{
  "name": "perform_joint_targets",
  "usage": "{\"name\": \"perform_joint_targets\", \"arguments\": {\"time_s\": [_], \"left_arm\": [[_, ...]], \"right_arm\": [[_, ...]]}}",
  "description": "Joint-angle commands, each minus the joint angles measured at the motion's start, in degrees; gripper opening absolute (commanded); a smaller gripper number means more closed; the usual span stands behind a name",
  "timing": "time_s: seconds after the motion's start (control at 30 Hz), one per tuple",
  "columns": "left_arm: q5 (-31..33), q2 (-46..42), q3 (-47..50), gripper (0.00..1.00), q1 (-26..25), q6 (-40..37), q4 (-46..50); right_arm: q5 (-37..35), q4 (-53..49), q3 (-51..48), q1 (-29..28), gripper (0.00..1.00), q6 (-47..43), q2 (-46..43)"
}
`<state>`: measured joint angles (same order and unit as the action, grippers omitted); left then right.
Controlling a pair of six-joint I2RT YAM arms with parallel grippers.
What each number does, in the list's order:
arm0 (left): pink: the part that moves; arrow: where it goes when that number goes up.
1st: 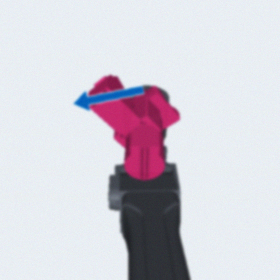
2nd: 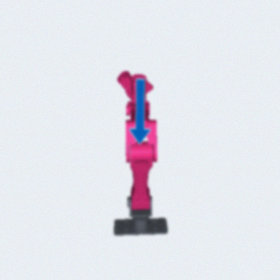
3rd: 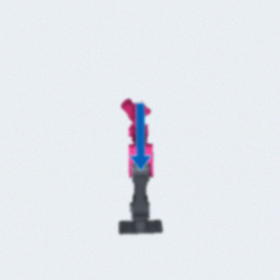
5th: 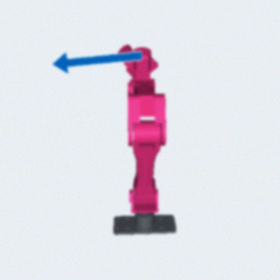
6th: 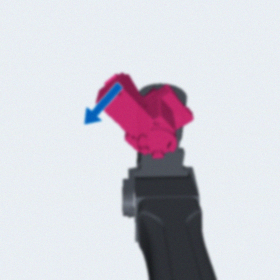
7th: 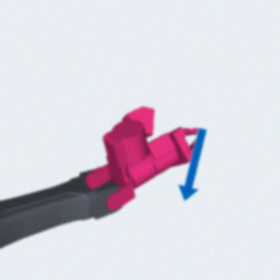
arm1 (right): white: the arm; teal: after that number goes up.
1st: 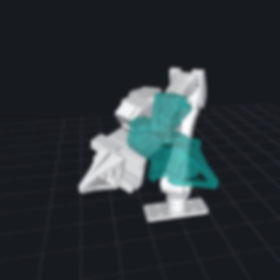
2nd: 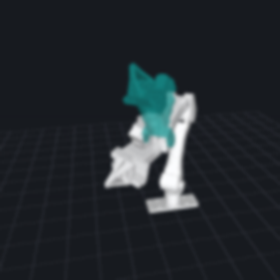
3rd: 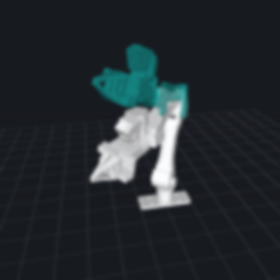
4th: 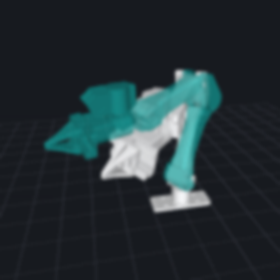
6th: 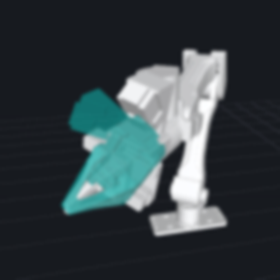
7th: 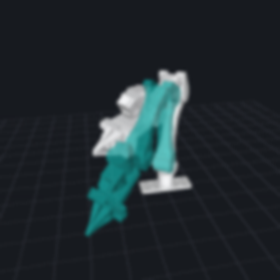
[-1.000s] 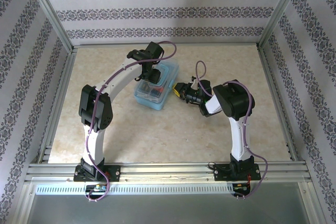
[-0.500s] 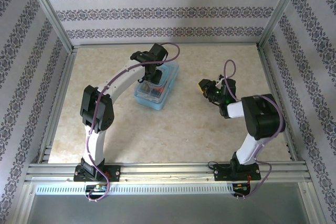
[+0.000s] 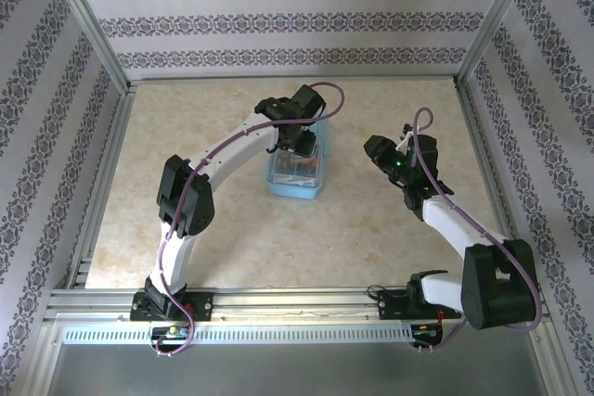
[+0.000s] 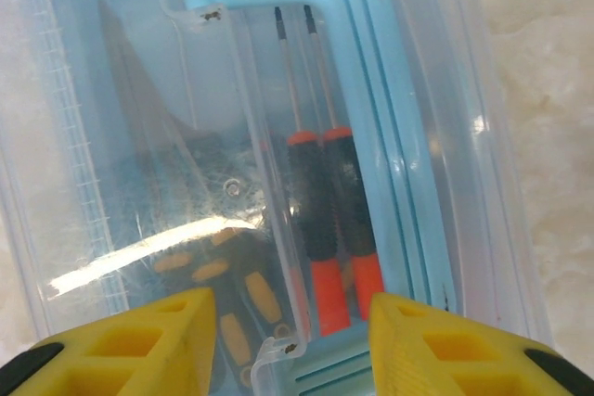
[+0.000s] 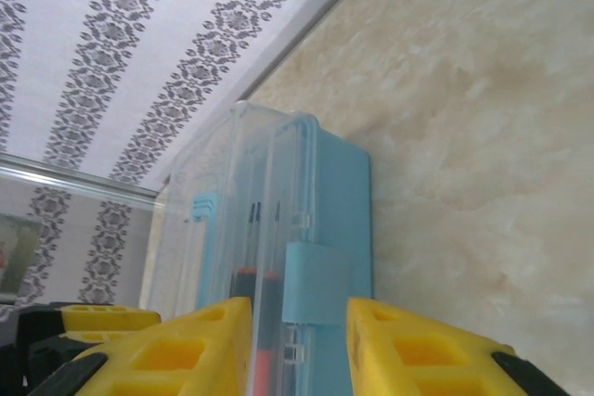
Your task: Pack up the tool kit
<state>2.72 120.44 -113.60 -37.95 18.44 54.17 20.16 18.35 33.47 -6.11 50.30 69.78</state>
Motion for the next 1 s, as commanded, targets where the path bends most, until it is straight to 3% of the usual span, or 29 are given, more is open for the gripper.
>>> {"name": "perform_joint_targets", "arguments": {"time_s": [0.0, 0.43, 0.57, 0.63, 0.67, 0.7, 0.8, 0.97], "left_arm": [[-5.95, 3.26, -0.56, 0.49, -1.66, 2.91, 3.17], [-0.57, -3.97, -5.75, 0.69, -1.67, 0.90, 4.72], [1.71, -9.63, -3.72, 0.78, -1.66, -0.78, 3.27], [0.53, -13.07, -0.22, 0.78, -1.67, -1.12, 1.62], [-0.95, -15.56, 2.76, 0.80, -1.68, -1.10, 0.34], [-1.77, -18.42, 7.03, 0.83, -1.76, -0.60, -2.03], [-2.10, -29.65, 23.86, 1.00, -2.04, 1.29, -13.83], [5.78, -47.48, 46.01, 1.00, -2.04, 0.30, -28.88]], "right_arm": [[-2.41, -7.46, 1.45, 0.79, 0.35, -4.95, -3.48], [-3.20, -16.90, 3.84, 0.68, 0.41, -10.69, -14.82], [-4.99, -21.17, 5.59, -0.10, 0.49, -13.24, -18.62], [-6.30, -24.24, 6.99, -1.00, 0.58, -15.31, -19.81], [-7.19, -25.80, 7.72, -1.74, 0.71, -16.51, -20.30], [-7.90, -27.17, 8.35, -2.69, 0.96, -18.01, -20.83], [-13.02, -31.41, 9.79, -6.61, 0.98, -22.08, -22.28], [-20.79, -37.30, 11.92, -12.56, 0.98, -28.48, -23.29]]}}
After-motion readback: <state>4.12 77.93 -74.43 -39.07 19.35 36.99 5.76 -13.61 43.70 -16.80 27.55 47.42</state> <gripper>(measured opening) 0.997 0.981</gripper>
